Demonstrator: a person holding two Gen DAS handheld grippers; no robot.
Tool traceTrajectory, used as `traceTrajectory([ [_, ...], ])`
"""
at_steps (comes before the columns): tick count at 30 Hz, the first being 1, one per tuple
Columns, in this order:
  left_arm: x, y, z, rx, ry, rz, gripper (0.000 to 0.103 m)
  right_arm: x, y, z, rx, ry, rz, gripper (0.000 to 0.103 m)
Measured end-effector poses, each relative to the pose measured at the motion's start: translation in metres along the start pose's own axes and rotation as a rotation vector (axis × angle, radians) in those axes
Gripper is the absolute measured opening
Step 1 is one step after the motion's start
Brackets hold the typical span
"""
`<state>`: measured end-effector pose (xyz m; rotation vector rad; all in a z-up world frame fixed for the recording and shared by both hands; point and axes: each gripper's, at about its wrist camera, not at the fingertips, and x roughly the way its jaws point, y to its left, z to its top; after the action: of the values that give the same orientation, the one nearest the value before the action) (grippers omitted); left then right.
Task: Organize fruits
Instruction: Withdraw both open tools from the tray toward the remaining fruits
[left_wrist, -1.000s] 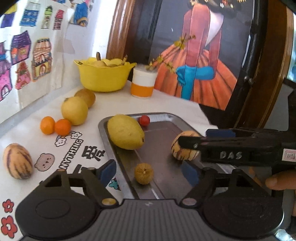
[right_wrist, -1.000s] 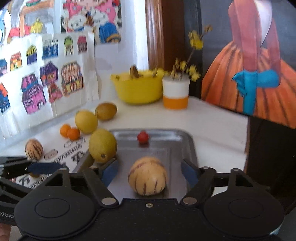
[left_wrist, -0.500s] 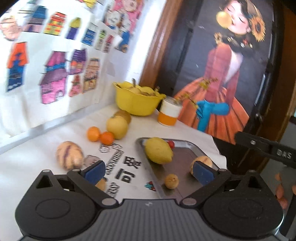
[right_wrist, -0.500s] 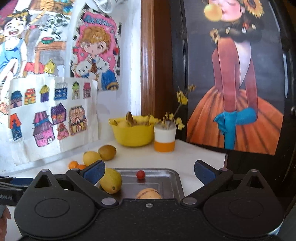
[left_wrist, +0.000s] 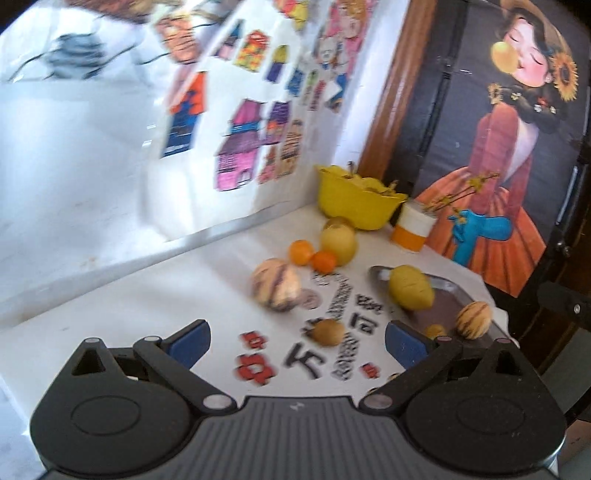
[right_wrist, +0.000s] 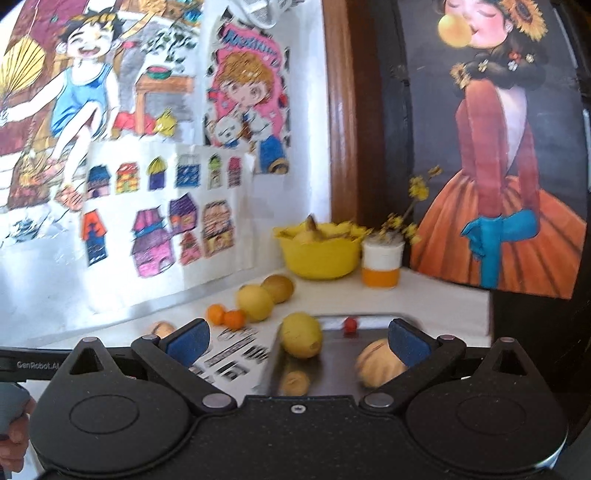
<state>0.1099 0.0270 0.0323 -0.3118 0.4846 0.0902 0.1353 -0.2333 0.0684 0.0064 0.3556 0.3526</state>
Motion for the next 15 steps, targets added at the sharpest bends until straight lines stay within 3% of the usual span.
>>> traceTrajectory([
  [8, -0.005, 0.028, -0.006, 0.032, 0.04, 0.1, 0.102, 0.023, 0.045, -0.029, 0.012, 0.162, 0.072, 0.102],
  [15, 0.001, 0.035, 0.001, 0.072, 0.045, 0.082, 0.102, 0.042, 0.086, -0.047, -0.072, 0.256, 0.103, 0.102],
])
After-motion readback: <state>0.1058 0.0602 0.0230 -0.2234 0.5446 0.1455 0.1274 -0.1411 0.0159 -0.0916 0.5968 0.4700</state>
